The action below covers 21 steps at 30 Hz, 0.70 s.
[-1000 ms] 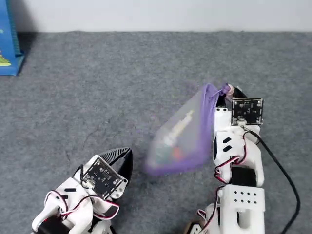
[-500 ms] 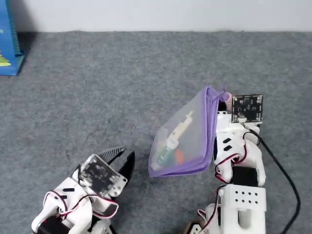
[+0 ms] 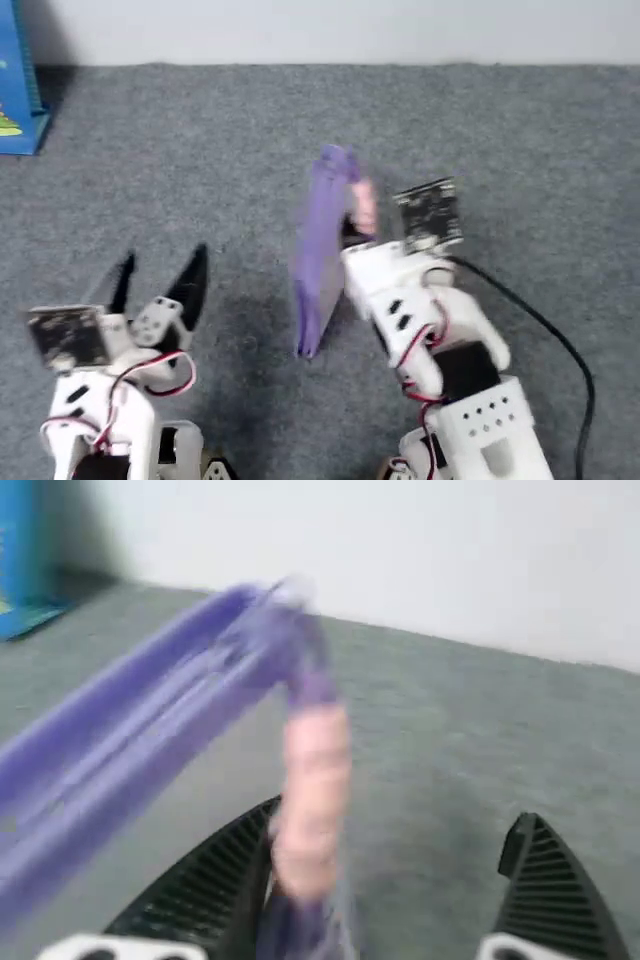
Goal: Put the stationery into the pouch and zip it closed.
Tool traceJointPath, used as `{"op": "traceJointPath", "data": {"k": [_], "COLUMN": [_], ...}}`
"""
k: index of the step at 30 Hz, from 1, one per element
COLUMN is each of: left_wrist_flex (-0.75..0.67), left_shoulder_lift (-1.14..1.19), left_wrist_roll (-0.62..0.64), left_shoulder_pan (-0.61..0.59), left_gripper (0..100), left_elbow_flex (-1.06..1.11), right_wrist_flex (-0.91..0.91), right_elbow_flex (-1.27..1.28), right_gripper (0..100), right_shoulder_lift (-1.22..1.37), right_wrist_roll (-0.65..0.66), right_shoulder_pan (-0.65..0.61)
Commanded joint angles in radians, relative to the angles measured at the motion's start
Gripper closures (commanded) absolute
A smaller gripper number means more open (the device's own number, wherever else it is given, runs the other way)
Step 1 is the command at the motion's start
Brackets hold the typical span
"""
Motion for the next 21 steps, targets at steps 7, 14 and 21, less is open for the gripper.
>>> {"op": "traceJointPath", "data": {"k": [7, 14, 21], "left_wrist_flex": [-0.028, -0.003, 0.064], "left_shoulder_lift": [-0.012, -0.012, -0.012], "left_wrist_roll": [0.074, 0.072, 0.072], "left_shoulder_pan": [-0.19, -0.19, -0.186], "left_gripper": [71, 71, 83], "left_elbow_flex": [-0.177, -0.171, -0.173], "right_wrist_flex": [0.053, 0.16, 0.292], "right_elbow_flex": [-0.069, -0.066, -0.02], "right_gripper": [66.9, 67.0, 83.0], "right_shoulder_lift": [-0.005, -0.108, -0.295], "right_wrist_roll": [-0.008, -0.006, -0.006], "right_shoulder_pan": [-0.084, -0.056, 0.012]}}
